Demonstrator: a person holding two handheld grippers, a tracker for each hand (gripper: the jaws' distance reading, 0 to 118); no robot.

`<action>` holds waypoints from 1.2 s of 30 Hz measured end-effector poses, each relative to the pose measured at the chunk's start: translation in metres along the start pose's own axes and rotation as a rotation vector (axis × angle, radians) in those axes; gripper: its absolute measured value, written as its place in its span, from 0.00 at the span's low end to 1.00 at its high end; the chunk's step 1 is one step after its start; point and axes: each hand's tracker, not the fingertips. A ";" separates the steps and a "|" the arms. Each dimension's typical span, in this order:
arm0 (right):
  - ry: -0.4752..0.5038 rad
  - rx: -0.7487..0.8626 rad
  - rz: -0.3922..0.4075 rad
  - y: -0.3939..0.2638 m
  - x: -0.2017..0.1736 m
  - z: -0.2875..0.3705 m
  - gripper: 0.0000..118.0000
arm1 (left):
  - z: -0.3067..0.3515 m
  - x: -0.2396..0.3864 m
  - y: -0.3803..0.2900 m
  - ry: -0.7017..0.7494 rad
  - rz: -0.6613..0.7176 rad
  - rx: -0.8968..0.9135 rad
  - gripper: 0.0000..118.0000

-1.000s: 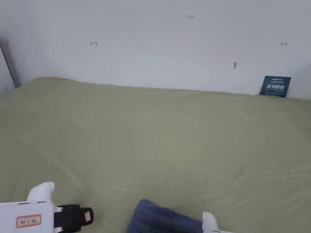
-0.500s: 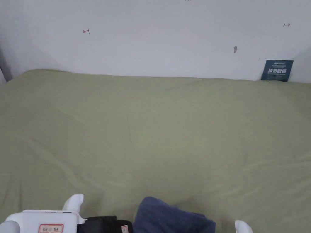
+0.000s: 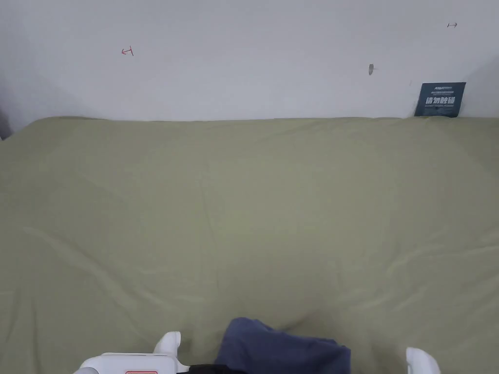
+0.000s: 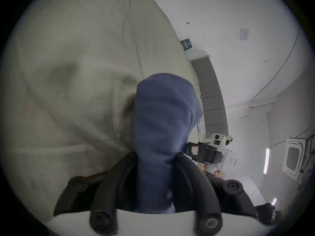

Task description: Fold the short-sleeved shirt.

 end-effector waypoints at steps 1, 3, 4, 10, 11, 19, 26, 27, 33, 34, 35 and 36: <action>0.005 0.016 0.004 0.000 -0.006 0.003 0.00 | 0.004 -0.001 0.002 -0.035 -0.008 -0.007 0.23; 0.011 0.049 0.015 0.001 -0.018 0.008 0.00 | 0.015 0.000 0.008 -0.051 -0.017 -0.009 0.23; 0.012 0.061 0.023 0.002 -0.024 0.010 0.00 | 0.026 0.000 0.012 -0.042 -0.056 0.006 0.23; 0.002 0.077 0.068 0.009 -0.067 -0.002 0.00 | 0.156 -0.050 0.059 0.009 -0.065 0.135 0.22; 0.002 0.076 0.069 0.010 -0.076 -0.009 0.00 | 0.184 -0.067 0.069 0.016 -0.044 0.146 0.22; -0.005 -0.058 0.114 0.006 -0.116 -0.074 0.00 | 0.386 -0.180 0.129 0.376 -0.031 0.177 0.23; -0.061 -0.095 0.148 0.000 -0.125 -0.098 0.01 | 0.436 -0.232 0.108 0.476 0.230 0.238 0.66; -0.051 -0.089 0.137 0.001 -0.124 -0.095 0.01 | 0.435 -0.231 0.102 0.497 0.232 0.255 0.67; -0.040 0.017 0.214 0.009 -0.151 -0.046 0.01 | 0.476 -0.126 0.080 0.770 0.159 0.415 0.66; -0.053 0.039 0.240 0.011 -0.153 -0.035 0.01 | 0.480 -0.108 0.077 0.852 0.161 0.429 0.61; -0.087 0.080 0.297 0.014 -0.152 -0.019 0.01 | 0.473 -0.074 0.074 0.975 0.131 0.456 0.50; -0.122 0.114 0.334 0.019 -0.153 -0.005 0.01 | 0.460 -0.037 0.066 1.080 0.010 0.500 0.31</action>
